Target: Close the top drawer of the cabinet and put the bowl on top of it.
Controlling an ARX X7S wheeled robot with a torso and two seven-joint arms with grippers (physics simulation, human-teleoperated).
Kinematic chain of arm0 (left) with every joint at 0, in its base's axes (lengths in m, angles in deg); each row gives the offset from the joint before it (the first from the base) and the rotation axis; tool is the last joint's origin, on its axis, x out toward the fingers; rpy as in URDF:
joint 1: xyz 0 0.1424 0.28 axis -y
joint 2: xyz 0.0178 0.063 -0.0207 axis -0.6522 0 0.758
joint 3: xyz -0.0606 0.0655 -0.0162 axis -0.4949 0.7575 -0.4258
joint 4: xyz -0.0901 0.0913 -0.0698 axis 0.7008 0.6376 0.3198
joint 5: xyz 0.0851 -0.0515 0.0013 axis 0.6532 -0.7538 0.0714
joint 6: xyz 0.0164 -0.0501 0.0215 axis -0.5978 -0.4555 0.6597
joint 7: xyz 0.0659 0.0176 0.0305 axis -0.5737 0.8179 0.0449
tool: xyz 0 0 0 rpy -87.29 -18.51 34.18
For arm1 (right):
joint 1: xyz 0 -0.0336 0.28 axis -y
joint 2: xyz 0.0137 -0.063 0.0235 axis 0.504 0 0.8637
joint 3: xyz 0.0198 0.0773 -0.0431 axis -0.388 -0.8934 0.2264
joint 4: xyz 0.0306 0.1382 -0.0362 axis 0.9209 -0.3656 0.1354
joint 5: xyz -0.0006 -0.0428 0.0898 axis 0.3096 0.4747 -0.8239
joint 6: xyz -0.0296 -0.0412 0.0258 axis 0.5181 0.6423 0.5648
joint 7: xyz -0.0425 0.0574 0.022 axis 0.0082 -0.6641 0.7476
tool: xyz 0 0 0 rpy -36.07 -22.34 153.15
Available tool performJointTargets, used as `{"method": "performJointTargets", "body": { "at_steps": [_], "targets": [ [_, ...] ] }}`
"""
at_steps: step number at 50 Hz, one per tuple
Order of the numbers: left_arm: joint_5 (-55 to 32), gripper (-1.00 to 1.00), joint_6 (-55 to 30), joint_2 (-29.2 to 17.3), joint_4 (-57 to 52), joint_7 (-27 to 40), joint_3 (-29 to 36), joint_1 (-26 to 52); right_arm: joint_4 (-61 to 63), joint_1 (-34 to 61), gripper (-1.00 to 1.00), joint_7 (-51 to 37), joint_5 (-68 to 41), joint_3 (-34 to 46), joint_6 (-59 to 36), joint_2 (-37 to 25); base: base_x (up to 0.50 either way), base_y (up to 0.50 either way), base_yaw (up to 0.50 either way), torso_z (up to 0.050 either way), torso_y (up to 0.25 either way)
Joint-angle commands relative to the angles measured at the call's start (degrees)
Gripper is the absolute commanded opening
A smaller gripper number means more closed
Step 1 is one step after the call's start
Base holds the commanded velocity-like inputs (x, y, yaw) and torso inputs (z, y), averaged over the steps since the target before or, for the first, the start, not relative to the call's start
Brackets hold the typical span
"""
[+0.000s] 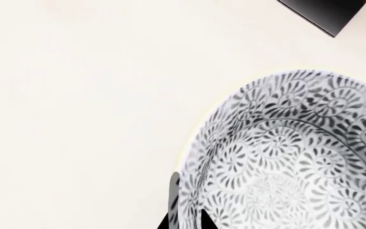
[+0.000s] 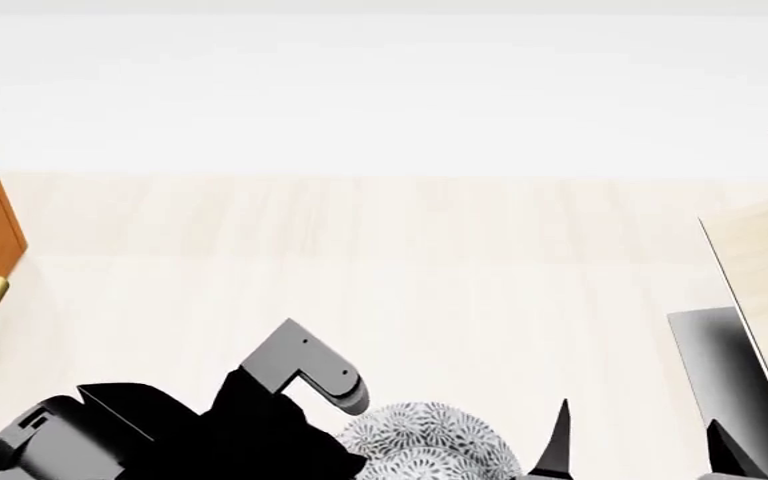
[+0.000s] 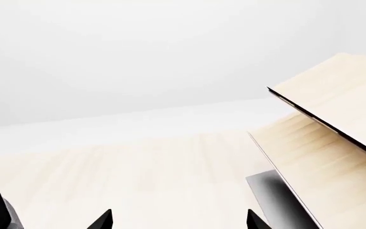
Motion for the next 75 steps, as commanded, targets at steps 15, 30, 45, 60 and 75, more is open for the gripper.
{"method": "performJointTargets", "body": {
  "at_steps": [15,30,45,60,75],
  "targets": [
    [-3.3,-1.0,-4.77,-4.81,-10.11,6.0,-3.91,1.37,1.91,-0.15,1.0,-0.97,-0.29,-0.37,0.05,-1.12,0.0,0.0,0.0,0.0,0.0],
    [-5.22,-1.0,-7.06,-7.02,-14.81,8.3,-5.79,2.41,1.4,-1.52,1.0,-0.4,1.09,-0.2,1.04,-0.88,0.0,0.0,0.0,0.0,0.0],
    [-6.4,-1.0,-8.37,-8.43,-17.89,10.18,-7.0,2.91,2.17,-1.29,1.0,-0.66,0.91,-0.31,0.7,-1.08,0.0,0.0,0.0,0.0,0.0],
    [-8.18,-1.0,-10.3,-9.83,-21.17,13.94,-10.05,5.21,5.1,-2.53,1.0,-2.07,1.21,-1.05,1.49,-3.17,0.0,0.0,0.0,0.0,0.0],
    [-9.57,-1.0,-11.63,-11.43,-24.79,17.7,-12.84,7.01,7.18,-2.38,1.0,-3.37,-0.29,-1.86,1.76,-5.13,0.0,0.0,0.0,0.0,0.0]
  ]
}}
